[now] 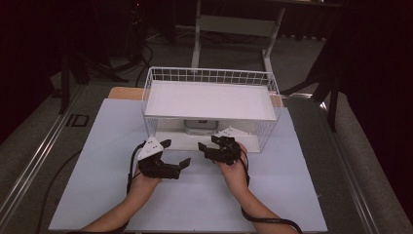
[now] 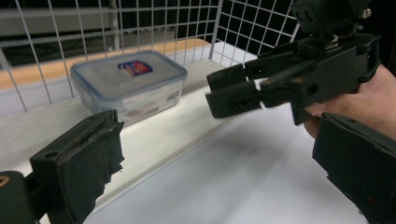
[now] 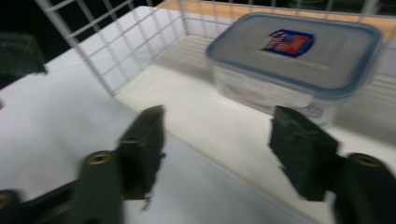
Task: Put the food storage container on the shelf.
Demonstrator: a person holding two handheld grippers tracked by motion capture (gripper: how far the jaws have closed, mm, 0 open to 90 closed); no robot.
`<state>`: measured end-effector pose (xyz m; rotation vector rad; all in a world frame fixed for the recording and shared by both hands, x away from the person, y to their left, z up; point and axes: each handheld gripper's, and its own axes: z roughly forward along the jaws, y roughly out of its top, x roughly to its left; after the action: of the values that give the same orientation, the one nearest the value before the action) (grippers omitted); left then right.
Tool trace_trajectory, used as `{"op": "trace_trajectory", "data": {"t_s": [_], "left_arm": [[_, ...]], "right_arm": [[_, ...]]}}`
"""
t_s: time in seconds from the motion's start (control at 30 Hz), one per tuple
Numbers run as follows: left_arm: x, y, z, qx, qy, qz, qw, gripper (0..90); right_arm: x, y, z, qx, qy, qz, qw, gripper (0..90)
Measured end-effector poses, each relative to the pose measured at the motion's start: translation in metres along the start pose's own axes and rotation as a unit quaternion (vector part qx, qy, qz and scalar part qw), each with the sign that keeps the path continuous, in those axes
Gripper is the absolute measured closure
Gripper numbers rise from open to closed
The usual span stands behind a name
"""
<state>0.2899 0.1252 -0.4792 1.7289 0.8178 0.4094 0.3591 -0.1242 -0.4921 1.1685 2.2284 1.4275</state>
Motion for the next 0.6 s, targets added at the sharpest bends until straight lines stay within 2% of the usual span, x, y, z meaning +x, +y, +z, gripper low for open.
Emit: {"op": "trace_trajectory", "data": {"t_s": [0.03,0.07,0.17,0.27,0.47,0.6], "left_arm": [[-0.001,0.001,-0.001,0.0,-0.002,-0.001,1.0,2.4],[-0.002,0.002,-0.003,-0.002,-0.008,-0.003,1.0,2.4],[-0.005,0.003,-0.006,-0.005,-0.018,0.001,0.9998,2.4],[-0.007,0.003,-0.009,-0.004,-0.027,0.005,0.9996,2.4],[-0.004,0.003,-0.018,-0.005,-0.039,-0.006,0.9992,2.4],[-0.002,0.001,-0.026,-0.007,-0.049,0.006,0.9987,2.4]], "right_arm": [[0.0,-0.001,-0.001,0.001,0.016,0.0,0.9999,23.3],[0.0,-0.002,-0.002,0.002,0.025,0.005,0.9997,20.9],[0.001,-0.006,-0.008,-0.002,0.038,0.004,0.9993,18.2],[0.001,-0.008,-0.015,-0.005,0.042,0.0,0.9991,17.0],[0.002,-0.011,-0.033,-0.014,0.033,-0.023,0.9991,17.1],[0.002,-0.013,-0.044,-0.018,0.029,-0.023,0.9991,17.1]]}}
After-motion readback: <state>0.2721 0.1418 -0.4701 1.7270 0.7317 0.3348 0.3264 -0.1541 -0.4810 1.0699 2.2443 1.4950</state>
